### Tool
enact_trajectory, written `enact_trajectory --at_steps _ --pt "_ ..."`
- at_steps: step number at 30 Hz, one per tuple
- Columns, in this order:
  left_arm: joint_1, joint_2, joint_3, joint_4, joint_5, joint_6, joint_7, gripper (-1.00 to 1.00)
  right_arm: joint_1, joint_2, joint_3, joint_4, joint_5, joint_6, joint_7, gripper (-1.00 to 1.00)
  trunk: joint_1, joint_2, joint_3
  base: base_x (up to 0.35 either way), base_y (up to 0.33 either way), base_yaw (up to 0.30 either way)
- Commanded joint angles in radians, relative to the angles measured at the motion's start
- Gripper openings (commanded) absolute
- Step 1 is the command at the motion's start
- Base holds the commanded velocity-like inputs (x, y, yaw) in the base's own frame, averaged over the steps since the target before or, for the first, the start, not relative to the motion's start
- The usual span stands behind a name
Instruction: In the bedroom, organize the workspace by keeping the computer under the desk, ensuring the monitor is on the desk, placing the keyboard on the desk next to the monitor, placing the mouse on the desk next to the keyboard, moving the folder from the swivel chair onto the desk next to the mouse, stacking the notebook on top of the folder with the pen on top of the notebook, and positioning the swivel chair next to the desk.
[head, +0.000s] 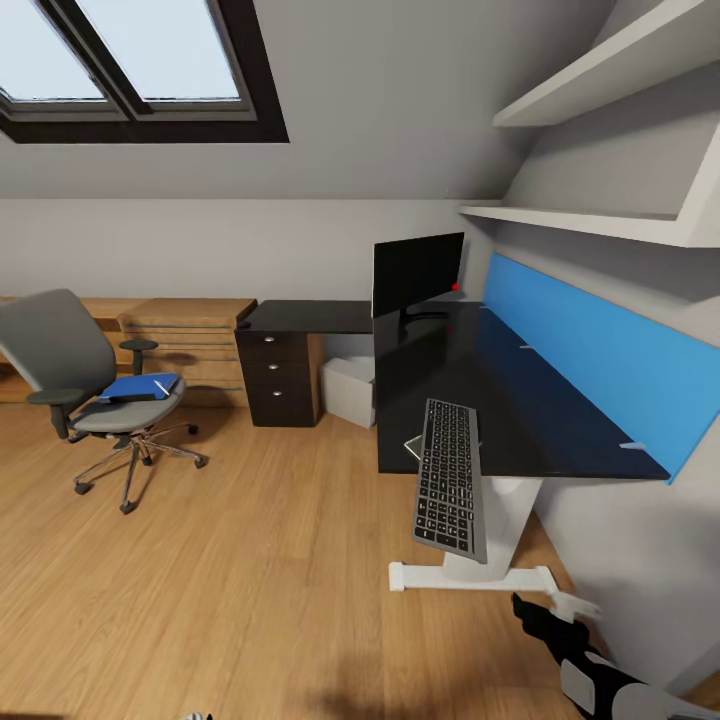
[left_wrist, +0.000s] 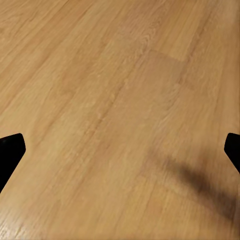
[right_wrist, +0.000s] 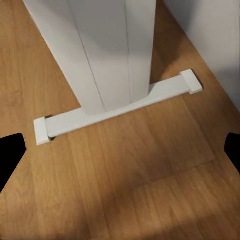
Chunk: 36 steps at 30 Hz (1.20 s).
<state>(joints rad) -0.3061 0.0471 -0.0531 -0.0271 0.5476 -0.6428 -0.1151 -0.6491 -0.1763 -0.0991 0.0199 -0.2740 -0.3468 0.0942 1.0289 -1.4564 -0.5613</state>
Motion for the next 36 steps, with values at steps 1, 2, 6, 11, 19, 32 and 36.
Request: enact_trajectory --at_steps 1,2,6,11,19,32,36 --pt "-0.001 0.0 -0.005 0.001 0.011 -0.002 -0.007 1.0 -0.001 0.003 -0.008 0.002 -0.008 -0.005 0.009 1.0 0.0 -0.001 -0.001 0.0 0.0 0.0" --pt "-0.001 -0.001 -0.005 0.001 0.011 -0.002 -0.007 1.0 -0.001 0.006 -0.008 0.002 -0.009 -0.006 0.009 1.0 0.0 -0.001 -0.001 0.0 0.0 0.0" --pt "-0.001 -0.007 -0.005 0.001 0.011 -0.001 -0.007 1.0 0.0 0.019 -0.008 0.002 -0.014 -0.012 0.008 1.0 0.0 -0.001 -0.001 0.0 0.0 -0.005" --pt "-0.001 -0.013 -0.005 0.002 0.01 0.0 -0.008 1.0 0.0 0.029 -0.009 0.002 -0.017 -0.039 0.007 1.0 0.0 -0.001 -0.001 0.0 0.0 -0.112" --pt "-0.001 -0.016 -0.005 0.001 0.009 -0.001 -0.008 1.0 0.0 0.033 -0.01 0.002 -0.032 -0.075 0.007 1.0 0.0 -0.001 -0.001 0.0 0.0 -0.205" --pt "-0.001 -0.016 -0.005 0.001 0.009 -0.001 -0.008 1.0 0.0 0.033 -0.01 0.002 -0.036 -0.079 0.006 1.0 0.0 -0.001 -0.001 -0.029 0.021 -0.038" --pt "-0.001 -0.016 -0.006 0.001 0.009 -0.001 -0.008 1.0 0.0 0.033 -0.01 0.002 -0.036 -0.08 0.007 1.0 0.0 -0.001 -0.001 -0.199 0.175 -0.002"
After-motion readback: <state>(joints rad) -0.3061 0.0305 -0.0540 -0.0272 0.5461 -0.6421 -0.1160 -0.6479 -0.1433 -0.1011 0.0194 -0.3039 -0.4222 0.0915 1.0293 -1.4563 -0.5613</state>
